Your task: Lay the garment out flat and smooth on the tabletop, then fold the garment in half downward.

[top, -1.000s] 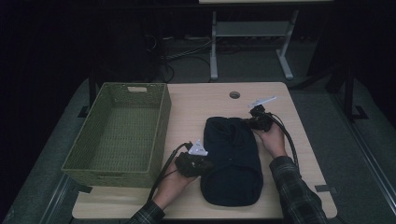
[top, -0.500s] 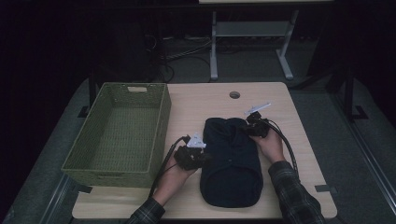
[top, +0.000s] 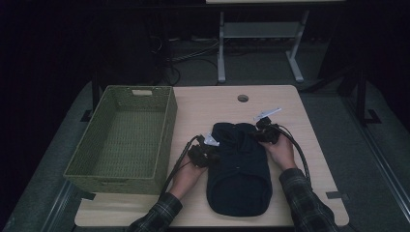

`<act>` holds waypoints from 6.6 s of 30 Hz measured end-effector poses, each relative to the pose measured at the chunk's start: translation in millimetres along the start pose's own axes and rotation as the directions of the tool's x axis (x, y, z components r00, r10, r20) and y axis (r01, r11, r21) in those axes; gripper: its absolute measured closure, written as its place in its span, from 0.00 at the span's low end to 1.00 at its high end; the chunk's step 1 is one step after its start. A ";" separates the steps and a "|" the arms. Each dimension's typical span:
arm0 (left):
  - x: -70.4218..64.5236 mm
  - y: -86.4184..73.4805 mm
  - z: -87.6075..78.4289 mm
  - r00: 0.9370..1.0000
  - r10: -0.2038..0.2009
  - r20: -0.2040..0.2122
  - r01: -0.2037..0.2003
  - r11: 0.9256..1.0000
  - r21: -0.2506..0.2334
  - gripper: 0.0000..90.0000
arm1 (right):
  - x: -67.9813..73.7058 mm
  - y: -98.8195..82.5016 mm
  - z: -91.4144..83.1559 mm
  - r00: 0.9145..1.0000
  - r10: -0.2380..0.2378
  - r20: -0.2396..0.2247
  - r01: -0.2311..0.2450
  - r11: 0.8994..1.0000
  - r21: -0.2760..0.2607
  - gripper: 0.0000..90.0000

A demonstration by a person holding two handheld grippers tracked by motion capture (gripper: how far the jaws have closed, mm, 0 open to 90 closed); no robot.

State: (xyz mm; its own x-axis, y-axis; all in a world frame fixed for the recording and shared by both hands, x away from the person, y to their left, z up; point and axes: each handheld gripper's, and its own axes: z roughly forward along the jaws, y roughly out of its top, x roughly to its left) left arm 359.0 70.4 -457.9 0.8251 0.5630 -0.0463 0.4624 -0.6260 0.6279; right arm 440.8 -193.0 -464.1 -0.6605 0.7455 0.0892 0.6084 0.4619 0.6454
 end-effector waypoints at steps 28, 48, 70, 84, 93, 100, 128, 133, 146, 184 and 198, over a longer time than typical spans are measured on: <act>-8.3 5.0 -35.9 0.998 -0.005 0.063 0.010 0.997 -0.082 0.85 | 10.0 -13.0 -41.2 0.999 0.002 -0.043 -0.005 0.998 -0.064 0.74; 49.6 50.1 -45.6 0.997 -0.081 -0.010 0.078 0.979 -0.187 0.68 | -2.0 13.1 -52.1 1.000 -0.002 -0.008 0.001 0.997 -0.077 0.58; 88.0 54.0 25.5 0.990 -0.138 -0.003 0.137 0.988 -0.070 0.56 | -21.5 12.4 -37.2 0.999 0.042 0.012 -0.041 0.997 -0.070 0.54; 86.2 47.6 36.6 0.994 -0.109 -0.004 0.109 0.994 -0.029 0.58 | -26.5 4.6 -16.6 0.997 0.072 0.012 -0.072 0.997 -0.016 0.54; 85.5 46.5 38.4 0.994 -0.110 0.022 0.110 0.993 -0.033 0.64 | -26.3 0.4 -7.4 0.998 0.063 -0.020 -0.062 0.998 0.020 0.62; 84.7 46.1 39.4 0.991 -0.130 0.042 0.132 0.990 -0.042 0.71 | -25.4 -1.1 -5.0 0.997 0.059 -0.053 -0.057 0.998 0.039 0.73; 77.1 66.8 23.0 0.995 -0.099 -0.030 0.096 0.992 -0.080 0.87 | -18.9 10.7 -24.7 0.999 0.028 -0.024 -0.028 1.000 0.007 0.88; 75.3 76.2 12.4 0.995 -0.082 -0.051 0.076 0.990 -0.116 0.87 | -20.1 14.3 -36.0 0.999 0.029 -0.019 -0.030 0.999 -0.037 0.88; 70.6 96.0 -19.9 0.994 -0.036 -0.099 0.016 0.981 -0.196 0.87 | -14.3 32.9 -67.8 1.000 -0.008 0.027 0.011 0.993 -0.119 0.88; 22.8 65.5 -67.1 0.988 0.077 -0.131 -0.111 0.954 -0.278 0.87 | 30.7 7.9 -106.2 0.996 -0.084 0.011 0.084 0.972 -0.219 0.88; 2.4 33.9 -65.4 0.994 0.093 -0.049 -0.103 0.959 -0.263 0.87 | 52.4 -26.8 -109.6 0.995 -0.085 -0.046 0.074 0.977 -0.200 0.87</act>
State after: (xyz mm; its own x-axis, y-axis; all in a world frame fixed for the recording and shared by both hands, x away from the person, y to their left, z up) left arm 355.4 85.8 -386.0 0.8476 0.5282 0.0504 0.2734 -0.5162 0.8117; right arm 341.6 -219.0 -393.6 -0.7293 0.6807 0.0686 0.4571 0.4102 0.7892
